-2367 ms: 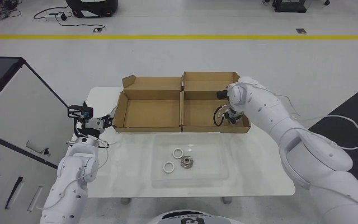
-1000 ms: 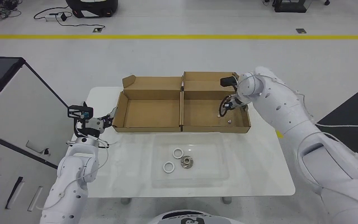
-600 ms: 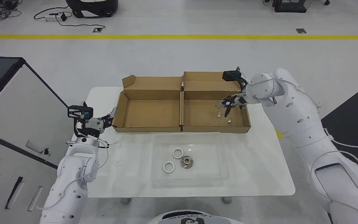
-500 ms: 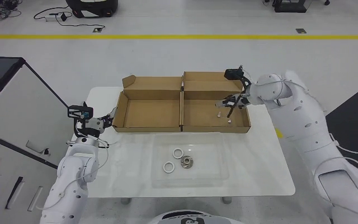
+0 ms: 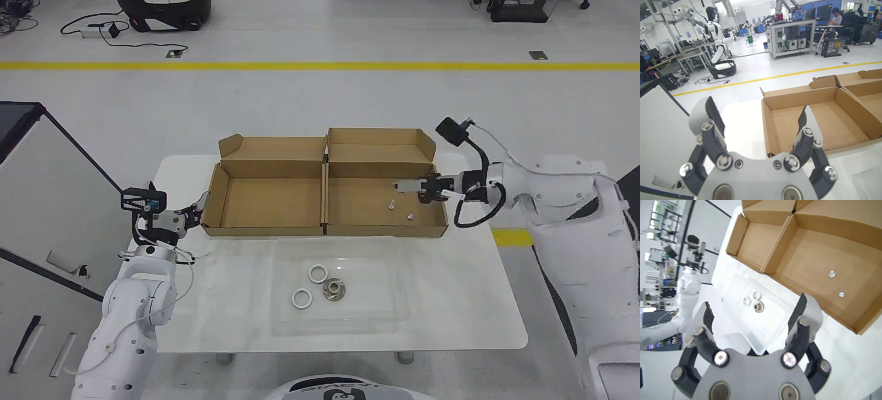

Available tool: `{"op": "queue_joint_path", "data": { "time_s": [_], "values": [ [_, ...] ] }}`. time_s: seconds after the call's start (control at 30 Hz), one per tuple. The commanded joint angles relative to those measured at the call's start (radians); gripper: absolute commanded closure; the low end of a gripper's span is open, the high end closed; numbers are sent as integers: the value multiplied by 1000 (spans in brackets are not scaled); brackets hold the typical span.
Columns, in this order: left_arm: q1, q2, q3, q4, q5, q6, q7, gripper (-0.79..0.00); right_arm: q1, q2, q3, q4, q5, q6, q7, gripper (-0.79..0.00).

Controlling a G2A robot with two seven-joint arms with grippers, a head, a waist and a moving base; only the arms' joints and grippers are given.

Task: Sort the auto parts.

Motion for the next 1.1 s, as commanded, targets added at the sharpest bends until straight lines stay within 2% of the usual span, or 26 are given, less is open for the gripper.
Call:
{"op": "queue_joint_path", "data": {
  "time_s": [0.0,0.33,0.6,0.8,1.07],
  "values": [
    [0,0,0,0,0,0,0,-785,-41,4,51,-13,79,-5,-6,-785],
    [0,0,0,0,0,0,0,-785,-222,21,249,-64,343,-54,20,-785],
    [0,0,0,0,0,0,0,-785,-342,27,367,-45,516,-107,48,-785],
    [0,0,0,0,0,0,0,-785,-390,26,418,-4,661,-141,83,-785],
    [0,0,0,0,0,0,0,-785,-394,28,432,48,759,-148,131,-785]
  ]
}}
